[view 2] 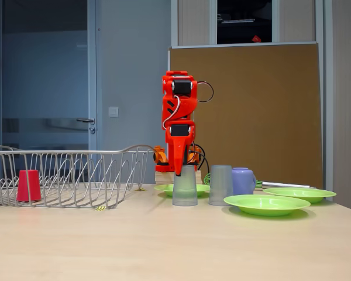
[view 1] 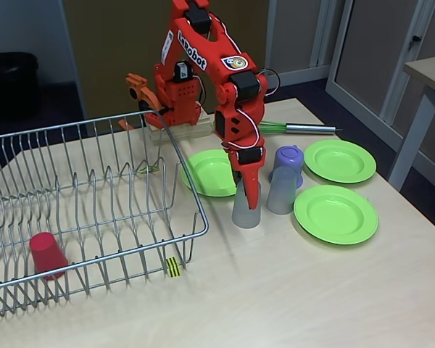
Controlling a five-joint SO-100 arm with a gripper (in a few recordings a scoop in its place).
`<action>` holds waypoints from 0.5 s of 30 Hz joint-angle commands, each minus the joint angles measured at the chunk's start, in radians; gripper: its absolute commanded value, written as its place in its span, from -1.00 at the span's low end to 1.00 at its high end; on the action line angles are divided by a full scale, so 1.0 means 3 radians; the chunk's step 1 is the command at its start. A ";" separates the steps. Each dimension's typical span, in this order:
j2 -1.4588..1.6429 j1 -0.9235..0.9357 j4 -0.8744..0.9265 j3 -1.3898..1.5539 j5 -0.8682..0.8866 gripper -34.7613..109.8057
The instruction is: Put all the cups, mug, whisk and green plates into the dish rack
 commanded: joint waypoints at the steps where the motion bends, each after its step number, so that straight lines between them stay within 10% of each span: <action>1: 0.0087 -0.0046 0.0102 -0.0133 0.0077 -0.04; 15: 0.0026 -0.0199 0.0087 -0.0169 0.0261 -0.06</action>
